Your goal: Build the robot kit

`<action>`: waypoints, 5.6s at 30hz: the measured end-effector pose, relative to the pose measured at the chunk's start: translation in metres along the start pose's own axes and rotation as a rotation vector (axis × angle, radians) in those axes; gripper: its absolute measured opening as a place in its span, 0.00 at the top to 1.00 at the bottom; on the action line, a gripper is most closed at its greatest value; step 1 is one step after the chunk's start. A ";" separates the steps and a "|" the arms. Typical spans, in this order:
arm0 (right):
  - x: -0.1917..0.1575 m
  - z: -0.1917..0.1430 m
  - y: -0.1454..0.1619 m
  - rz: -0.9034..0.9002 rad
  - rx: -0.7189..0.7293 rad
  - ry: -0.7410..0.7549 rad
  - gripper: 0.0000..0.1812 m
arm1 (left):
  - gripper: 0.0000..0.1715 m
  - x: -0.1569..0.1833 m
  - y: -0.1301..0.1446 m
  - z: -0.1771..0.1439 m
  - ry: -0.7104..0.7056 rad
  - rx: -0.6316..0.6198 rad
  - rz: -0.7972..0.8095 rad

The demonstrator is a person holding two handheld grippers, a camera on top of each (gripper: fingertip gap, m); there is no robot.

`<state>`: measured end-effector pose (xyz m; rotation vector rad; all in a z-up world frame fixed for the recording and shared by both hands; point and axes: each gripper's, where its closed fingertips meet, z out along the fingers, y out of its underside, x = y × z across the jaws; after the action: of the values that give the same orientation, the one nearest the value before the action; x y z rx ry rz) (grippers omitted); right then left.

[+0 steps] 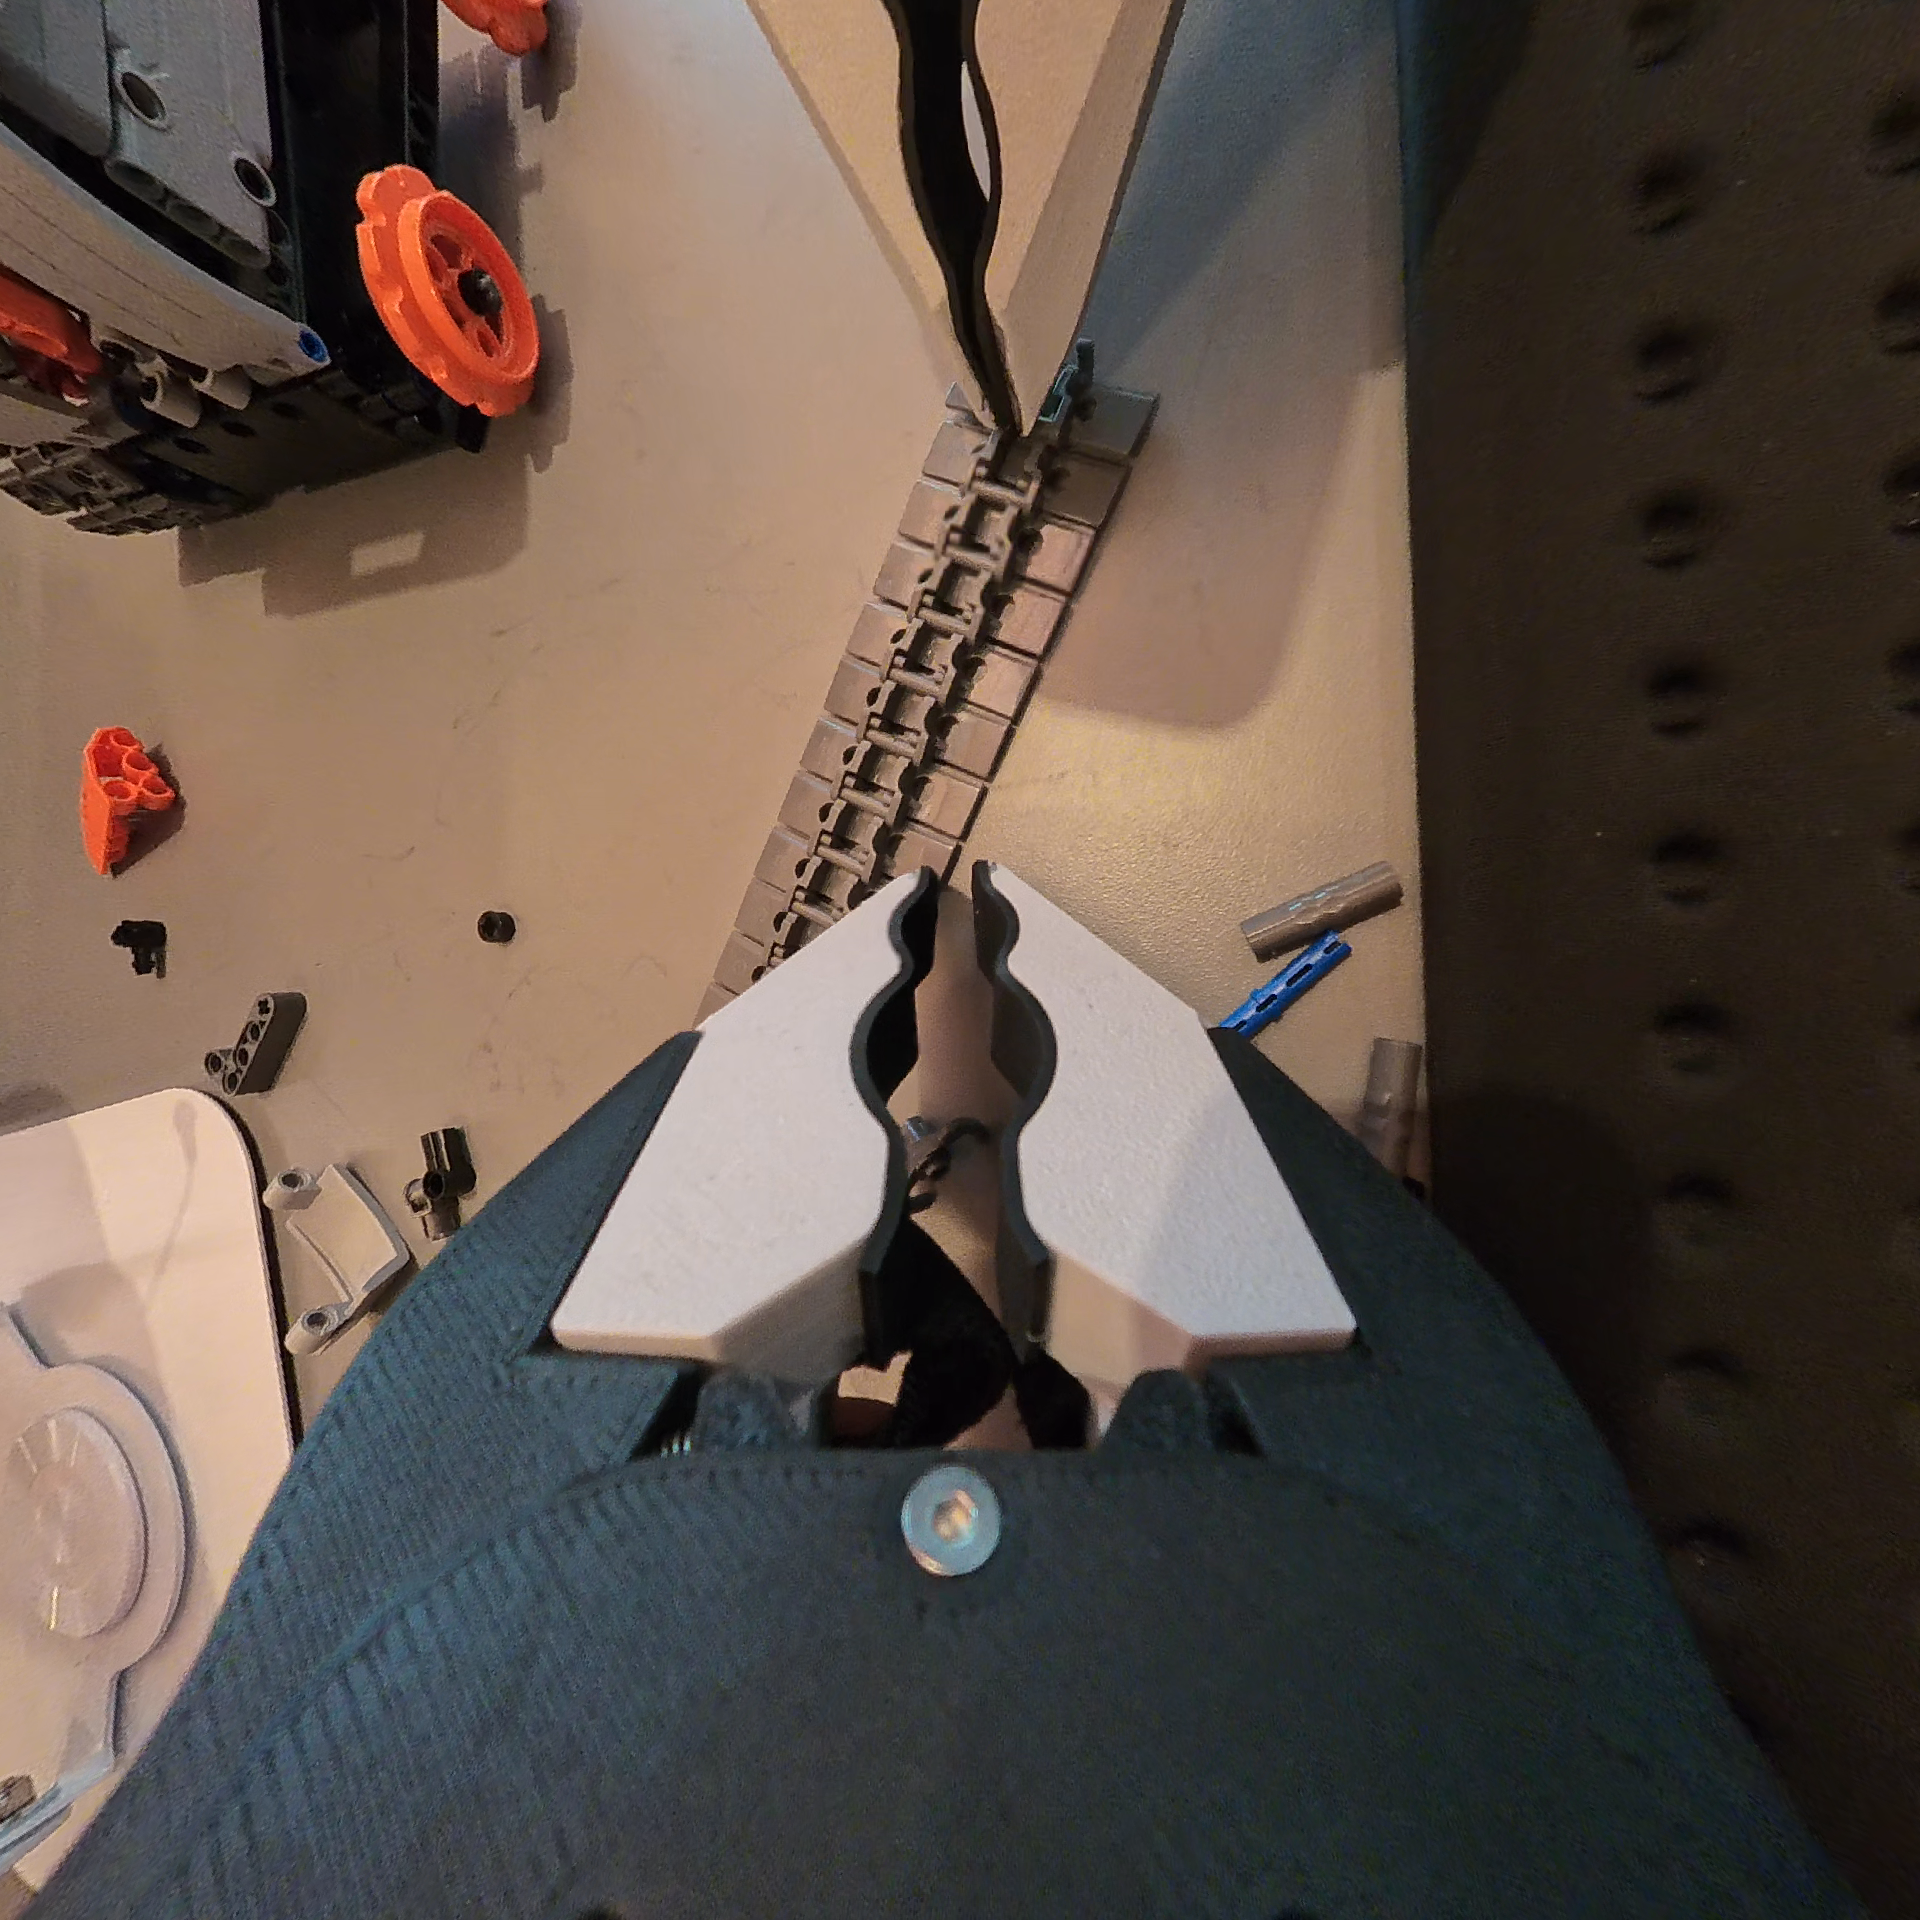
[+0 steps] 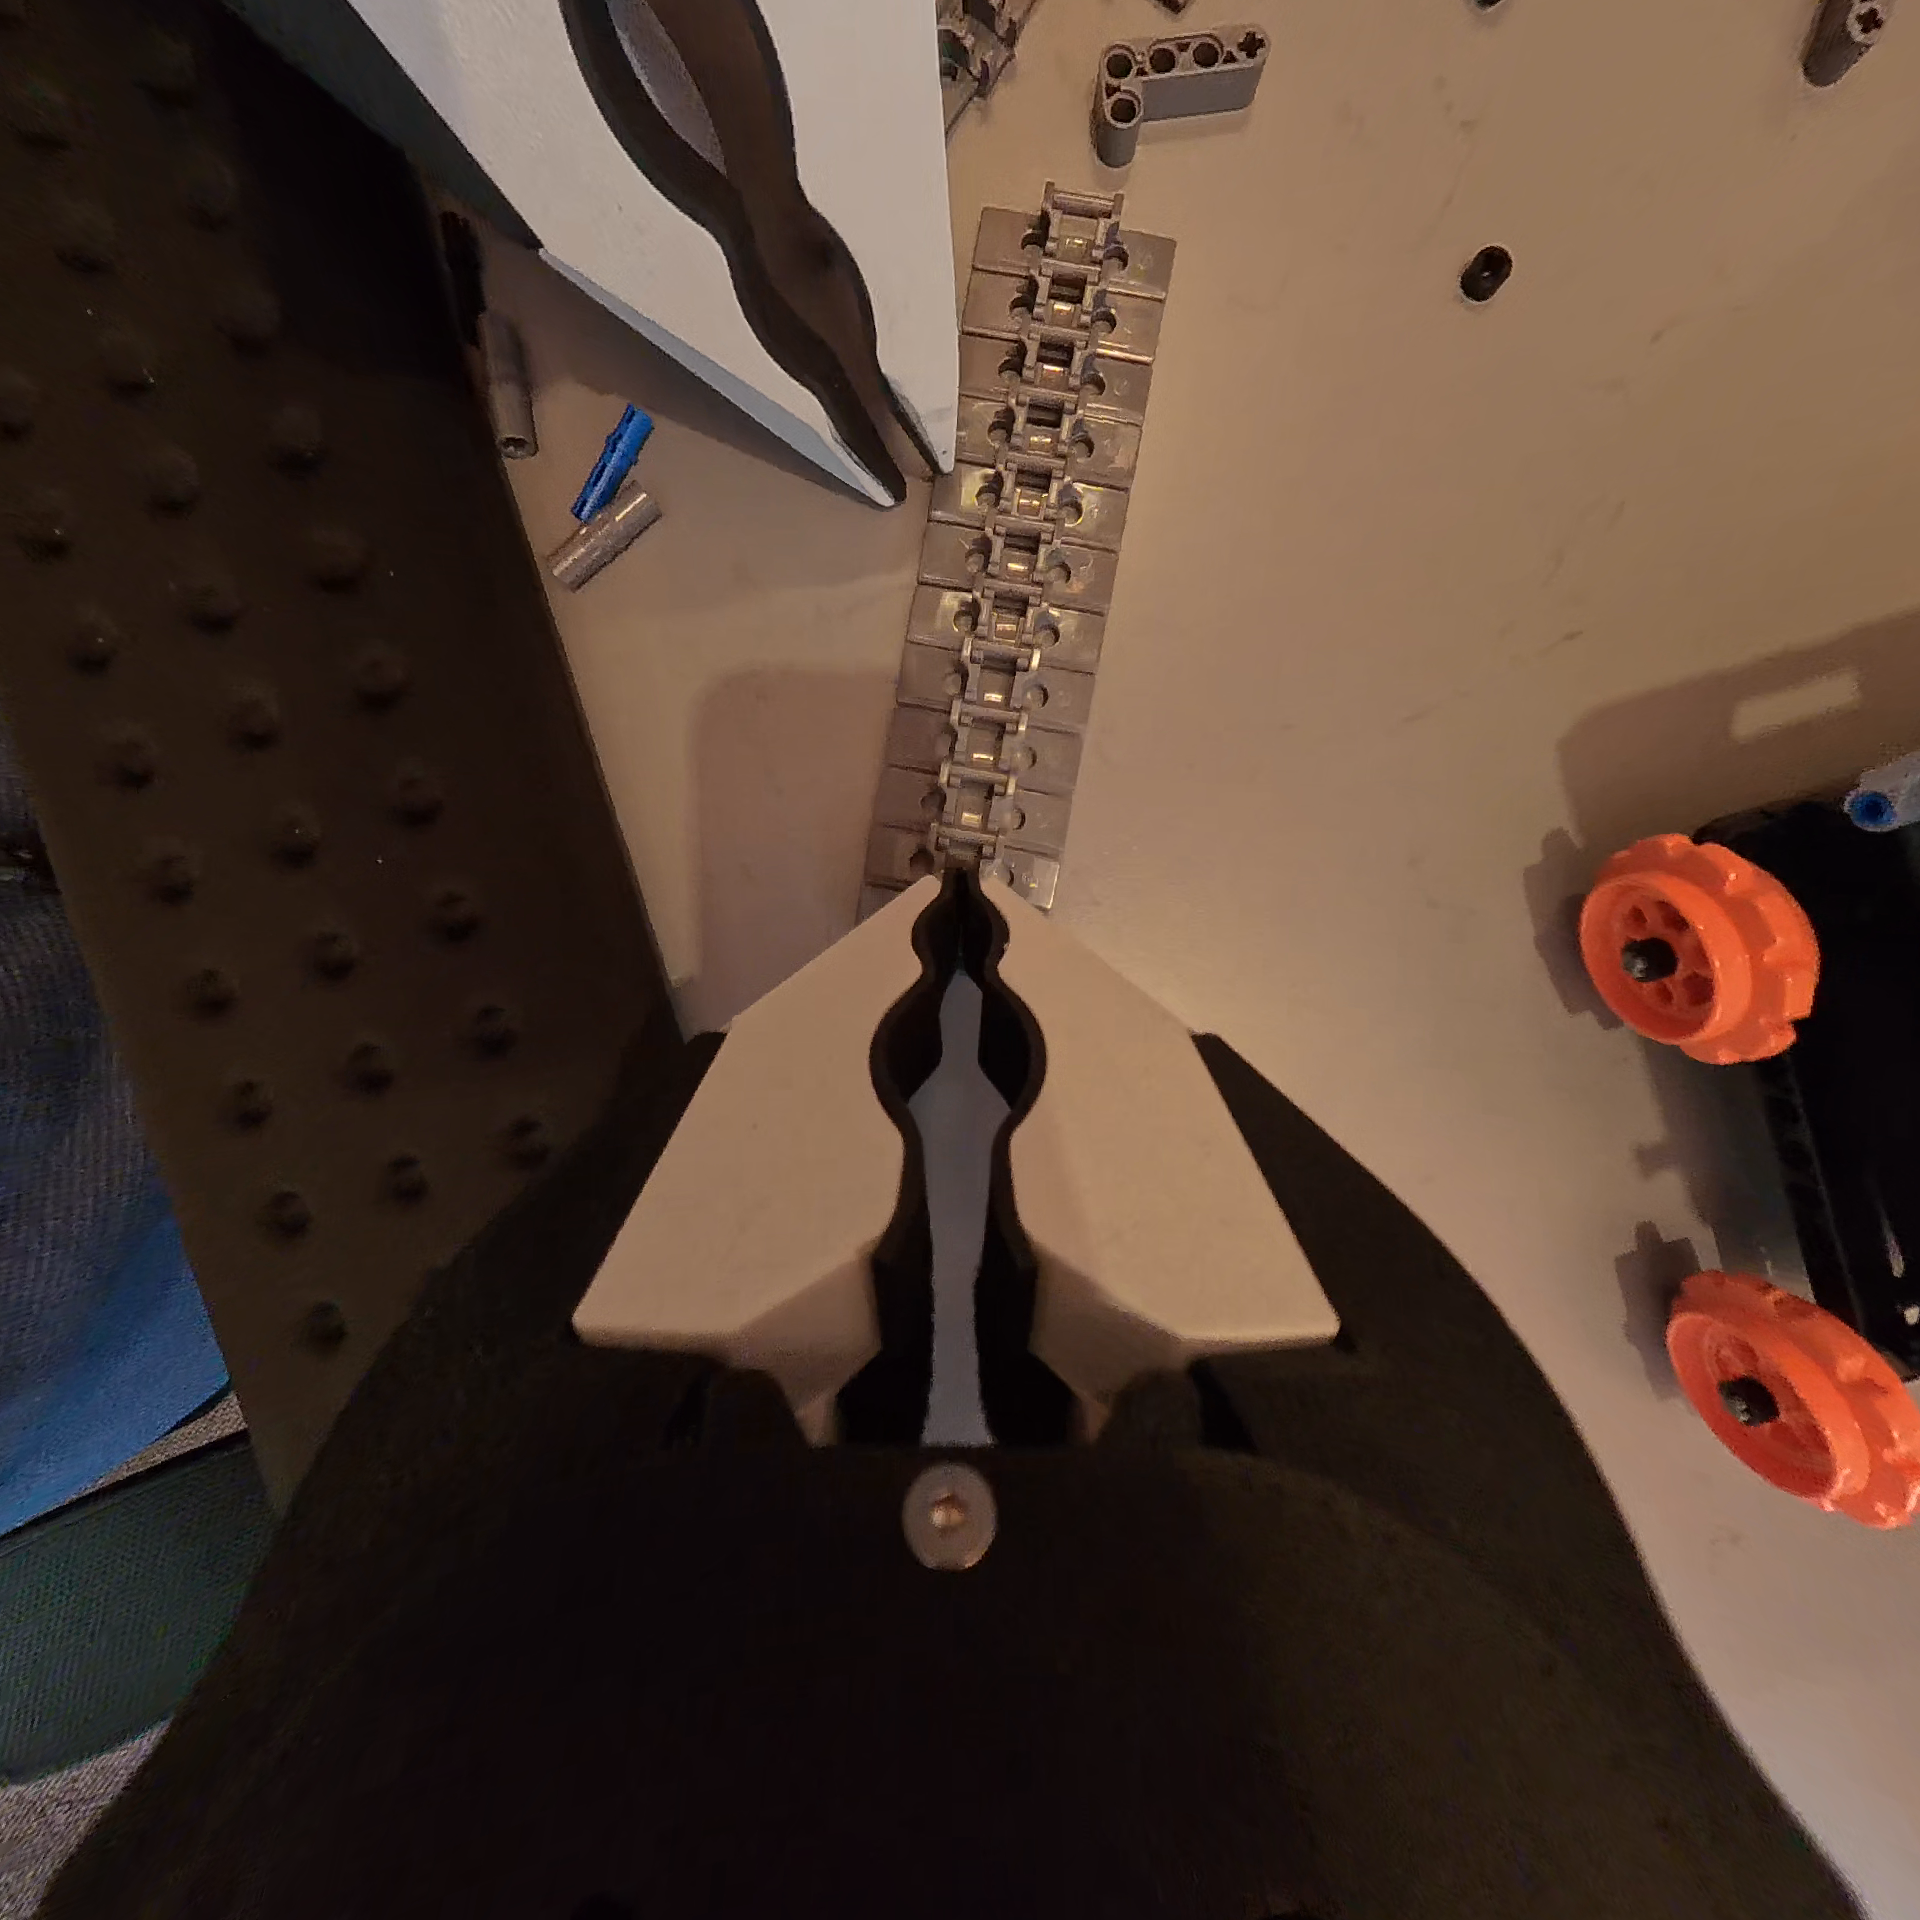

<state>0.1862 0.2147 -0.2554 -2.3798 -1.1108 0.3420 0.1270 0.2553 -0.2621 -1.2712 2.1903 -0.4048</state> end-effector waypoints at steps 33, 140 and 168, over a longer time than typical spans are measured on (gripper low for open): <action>0.002 -0.002 0.006 -0.044 -0.113 -0.035 1.00 | 0.97 0.002 0.001 -0.001 0.007 0.006 0.004; 0.010 -0.031 0.015 -0.016 0.053 0.066 0.95 | 0.89 -0.018 0.034 -0.027 -0.021 0.010 0.002; 0.002 -0.013 0.022 0.050 0.010 0.070 0.94 | 0.90 -0.006 0.036 -0.023 0.029 -0.006 0.002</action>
<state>0.2065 0.2000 -0.2561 -2.3950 -1.0169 0.2793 0.0905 0.2782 -0.2599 -1.2735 2.2187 -0.4181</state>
